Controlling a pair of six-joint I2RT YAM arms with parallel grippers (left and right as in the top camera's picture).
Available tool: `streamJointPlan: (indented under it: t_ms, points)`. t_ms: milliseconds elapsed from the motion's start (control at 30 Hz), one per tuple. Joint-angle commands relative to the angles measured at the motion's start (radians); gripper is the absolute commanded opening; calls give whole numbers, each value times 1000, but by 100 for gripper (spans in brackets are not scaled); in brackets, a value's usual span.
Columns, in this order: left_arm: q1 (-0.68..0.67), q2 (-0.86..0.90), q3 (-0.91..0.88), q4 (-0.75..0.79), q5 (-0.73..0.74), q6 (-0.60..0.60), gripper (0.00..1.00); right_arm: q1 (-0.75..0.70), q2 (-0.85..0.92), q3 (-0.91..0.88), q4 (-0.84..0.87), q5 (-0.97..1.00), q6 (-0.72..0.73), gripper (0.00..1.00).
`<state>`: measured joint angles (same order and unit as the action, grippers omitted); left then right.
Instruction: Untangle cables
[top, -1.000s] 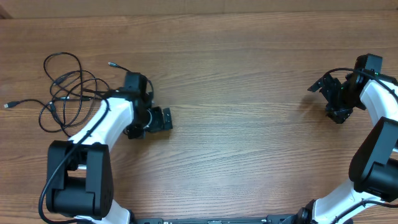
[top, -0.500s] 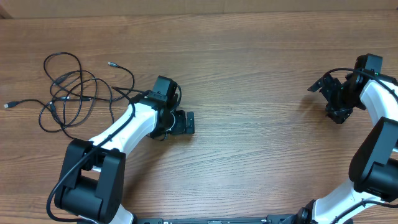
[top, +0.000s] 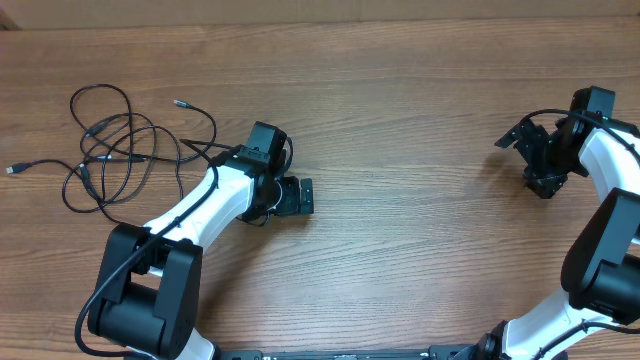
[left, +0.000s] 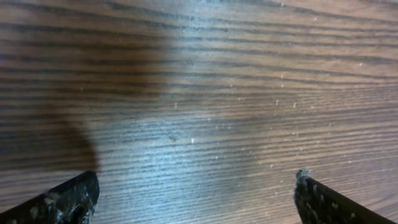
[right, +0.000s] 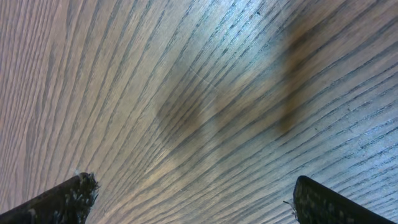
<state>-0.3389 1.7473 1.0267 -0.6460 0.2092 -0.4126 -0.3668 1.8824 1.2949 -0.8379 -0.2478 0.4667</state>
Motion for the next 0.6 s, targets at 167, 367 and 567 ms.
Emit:
streamJointPlan:
  t_ms: [167,367,567]
  points:
    - [-18,1,-4,62,-10,-6,100,-2,-19,15,3,0,-6,100]
    - [-91,0,-4,90,-91,41,100,-2,-19,15,3,0,-6,100]
    - [-190,-6,-4,171,-140,187,99,-2,-19,15,3,0,-6,100]
